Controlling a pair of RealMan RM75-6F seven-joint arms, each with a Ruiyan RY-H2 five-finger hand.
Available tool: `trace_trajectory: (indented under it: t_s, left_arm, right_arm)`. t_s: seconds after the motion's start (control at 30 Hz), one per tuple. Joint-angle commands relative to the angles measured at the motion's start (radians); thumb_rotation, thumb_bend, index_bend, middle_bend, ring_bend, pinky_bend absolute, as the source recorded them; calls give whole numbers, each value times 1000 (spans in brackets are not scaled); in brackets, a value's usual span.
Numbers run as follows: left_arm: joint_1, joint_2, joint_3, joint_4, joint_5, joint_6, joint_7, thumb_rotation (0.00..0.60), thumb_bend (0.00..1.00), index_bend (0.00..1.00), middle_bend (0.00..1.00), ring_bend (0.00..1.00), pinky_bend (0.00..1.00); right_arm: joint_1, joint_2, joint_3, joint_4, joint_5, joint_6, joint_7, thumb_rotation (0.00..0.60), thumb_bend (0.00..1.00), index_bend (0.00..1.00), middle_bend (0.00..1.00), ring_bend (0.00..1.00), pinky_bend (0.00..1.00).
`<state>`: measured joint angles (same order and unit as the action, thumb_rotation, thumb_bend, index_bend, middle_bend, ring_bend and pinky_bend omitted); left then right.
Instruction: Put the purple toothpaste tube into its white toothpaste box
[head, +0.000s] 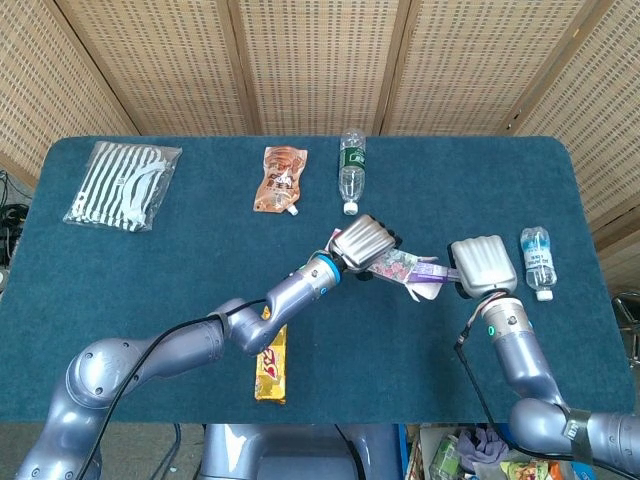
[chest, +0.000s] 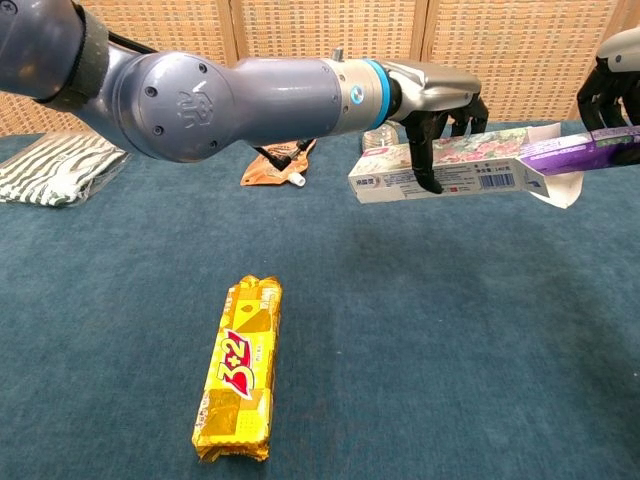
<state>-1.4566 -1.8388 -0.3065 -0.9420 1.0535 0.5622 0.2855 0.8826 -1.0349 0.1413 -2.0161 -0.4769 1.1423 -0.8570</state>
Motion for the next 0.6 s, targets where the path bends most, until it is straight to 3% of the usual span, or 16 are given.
trace_trajectory:
  t_s: [0.03, 0.6]
  left_arm:
    - [-5, -7, -7, 4, -14, 4, 7, 600, 255, 485, 496, 422, 427]
    - [-9, -41, -40, 12, -49, 26, -31, 600, 255, 490, 497, 426, 430]
  right_arm:
    - [6, -3, -3, -6, 3, 10, -7, 600, 672, 575, 618, 491, 475]
    - [32, -11, -18, -34, -16, 44, -31, 600, 672, 575, 618, 491, 475]
